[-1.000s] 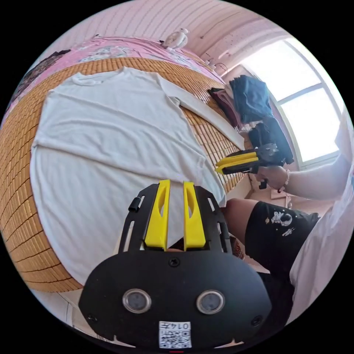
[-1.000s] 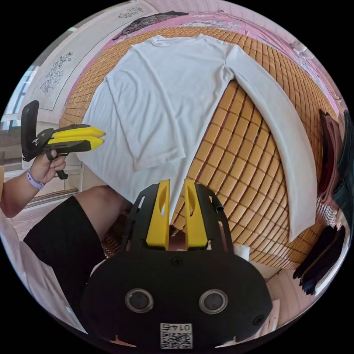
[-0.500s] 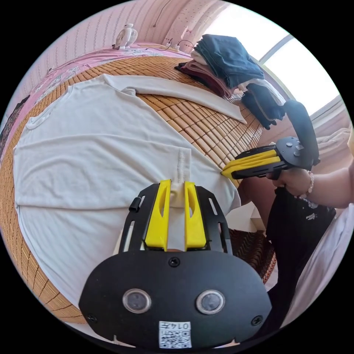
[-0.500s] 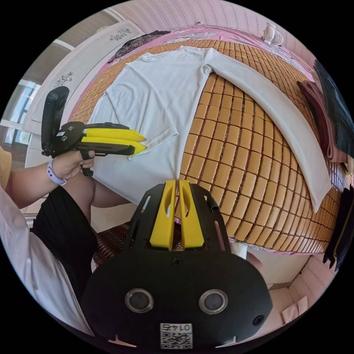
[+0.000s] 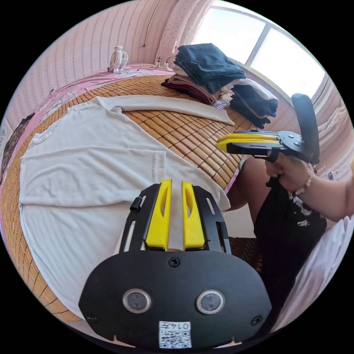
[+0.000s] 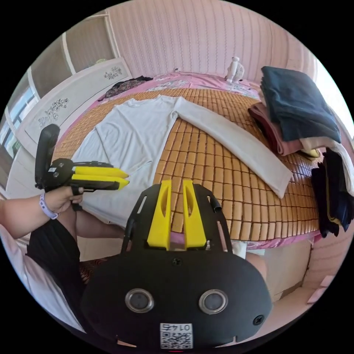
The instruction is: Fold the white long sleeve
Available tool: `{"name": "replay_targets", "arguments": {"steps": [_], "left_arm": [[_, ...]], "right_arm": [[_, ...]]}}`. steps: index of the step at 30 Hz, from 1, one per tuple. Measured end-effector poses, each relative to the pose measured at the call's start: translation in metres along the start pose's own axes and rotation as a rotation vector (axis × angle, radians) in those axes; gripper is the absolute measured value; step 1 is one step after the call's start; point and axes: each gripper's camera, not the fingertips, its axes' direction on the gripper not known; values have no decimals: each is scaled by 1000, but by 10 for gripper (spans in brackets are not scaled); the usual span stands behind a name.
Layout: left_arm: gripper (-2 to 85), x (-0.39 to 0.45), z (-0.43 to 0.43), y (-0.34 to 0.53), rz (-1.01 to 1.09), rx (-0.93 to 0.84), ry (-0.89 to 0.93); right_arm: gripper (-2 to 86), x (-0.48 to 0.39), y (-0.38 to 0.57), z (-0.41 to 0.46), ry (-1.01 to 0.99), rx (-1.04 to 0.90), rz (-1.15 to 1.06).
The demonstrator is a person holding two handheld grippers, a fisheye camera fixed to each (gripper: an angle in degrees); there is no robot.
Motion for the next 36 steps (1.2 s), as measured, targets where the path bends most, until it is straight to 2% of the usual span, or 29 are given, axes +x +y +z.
{"name": "replay_targets", "arguments": {"steps": [2, 8, 12, 16, 24, 32, 34, 36], "left_arm": [[49, 11, -13, -4, 41, 45, 3], [51, 21, -20, -45, 57, 63, 26], [57, 24, -8, -94, 95, 34, 1], [65, 29, 8, -140, 107, 37, -12], [80, 66, 88, -230, 225, -73, -13], [94, 95, 156, -267, 297, -174, -76], [86, 96, 171, -267, 298, -243, -102], [46, 100, 172, -261, 346, -235, -98]], "right_arm": [[66, 44, 5, -13, 90, 119, 144], [112, 148, 46, -15, 282, 189, 556], [114, 182, 70, -19, 190, 201, 718], [107, 214, 84, -9, 158, 98, 823], [20, 239, 111, -13, 89, 136, 845], [8, 254, 135, -19, -35, 215, 827], [7, 252, 137, -21, -44, 231, 795], [7, 248, 136, -22, -47, 240, 756]]}}
